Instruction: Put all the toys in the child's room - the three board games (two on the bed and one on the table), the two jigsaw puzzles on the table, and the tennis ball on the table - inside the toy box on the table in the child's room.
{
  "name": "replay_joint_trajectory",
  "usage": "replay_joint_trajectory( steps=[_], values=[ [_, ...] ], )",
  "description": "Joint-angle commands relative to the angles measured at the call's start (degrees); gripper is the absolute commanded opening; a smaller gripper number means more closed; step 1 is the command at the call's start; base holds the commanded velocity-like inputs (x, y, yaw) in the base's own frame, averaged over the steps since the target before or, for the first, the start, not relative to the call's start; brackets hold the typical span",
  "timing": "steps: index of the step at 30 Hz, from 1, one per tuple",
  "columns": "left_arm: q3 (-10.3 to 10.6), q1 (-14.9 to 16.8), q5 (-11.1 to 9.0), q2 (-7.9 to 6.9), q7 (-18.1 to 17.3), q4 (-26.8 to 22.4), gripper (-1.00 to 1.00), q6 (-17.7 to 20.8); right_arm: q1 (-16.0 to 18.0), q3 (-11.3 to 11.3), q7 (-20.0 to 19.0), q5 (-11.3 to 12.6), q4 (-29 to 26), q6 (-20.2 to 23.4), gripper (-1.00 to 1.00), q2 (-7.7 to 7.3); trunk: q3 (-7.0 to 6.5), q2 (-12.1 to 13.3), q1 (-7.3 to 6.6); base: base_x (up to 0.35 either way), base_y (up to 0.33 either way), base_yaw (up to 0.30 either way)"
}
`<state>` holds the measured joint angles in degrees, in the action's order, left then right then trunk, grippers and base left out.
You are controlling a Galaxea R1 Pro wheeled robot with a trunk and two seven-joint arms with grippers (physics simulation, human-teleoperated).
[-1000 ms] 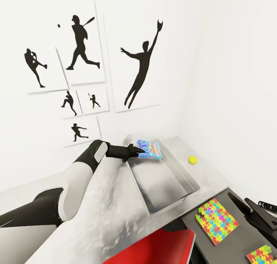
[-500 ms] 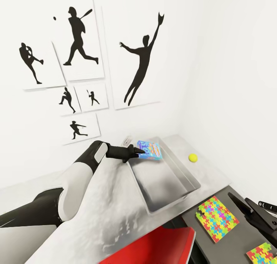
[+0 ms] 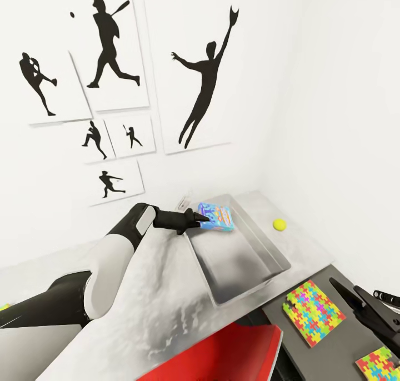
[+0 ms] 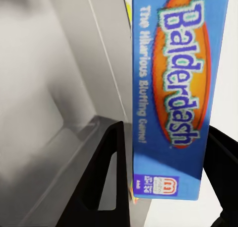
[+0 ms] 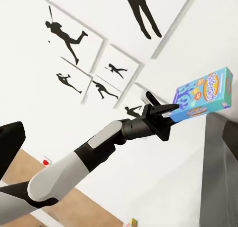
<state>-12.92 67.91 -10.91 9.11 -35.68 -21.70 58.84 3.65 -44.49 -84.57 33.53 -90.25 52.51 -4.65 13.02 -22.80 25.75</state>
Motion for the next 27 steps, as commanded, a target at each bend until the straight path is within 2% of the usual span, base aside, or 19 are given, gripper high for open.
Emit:
replay_joint_trajectory(
  steps=[1,11,13,14,16,19,27],
  values=[
    [-0.3,0.1,0.0,0.04,-0.1,0.0,-1.00,0.3,0.0,0.0,-0.1,0.1,0.0,0.5,1.00,-0.01,0.21,-0.1,0.03,0.000,0.000,0.000],
    [-0.3,0.1,0.0,0.11,0.0,0.0,-1.00,0.2,0.0,-0.1,-0.4,0.1,0.0,0.2,1.00,0.22,0.49,-0.1,0.03,0.000,0.000,0.000],
    [-1.0,-0.1,0.7,-0.55,0.0,-0.7,-1.00,-0.4,0.0,-0.7,-0.5,-0.1,0.0,-0.4,1.00,0.87,0.49,-0.1,0.03,0.000,0.000,0.000],
    [-0.9,-0.1,0.8,-0.88,0.4,-1.0,1.00,-0.9,0.0,-1.0,-0.5,-0.1,0.0,-0.7,1.00,1.03,0.49,-0.1,0.03,0.000,0.000,0.000],
    [-0.8,0.0,0.7,-1.53,1.0,-1.0,1.00,-1.5,0.0,-1.1,-0.5,-0.1,0.0,-1.4,1.00,1.07,0.49,-0.1,0.03,0.000,0.000,0.000],
    [-0.6,0.1,0.7,-1.00,2.0,-0.9,1.00,-2.5,0.0,-1.2,-0.5,-0.1,0.0,-2.3,1.00,0.89,0.49,-0.1,0.03,0.000,0.000,0.000],
    [-0.6,0.2,0.3,-1.10,4.5,-0.6,1.00,-5.1,0.0,-1.2,-0.6,-0.1,0.0,-4.0,1.00,0.59,0.49,-0.1,0.03,0.000,0.000,0.000]
  ],
)
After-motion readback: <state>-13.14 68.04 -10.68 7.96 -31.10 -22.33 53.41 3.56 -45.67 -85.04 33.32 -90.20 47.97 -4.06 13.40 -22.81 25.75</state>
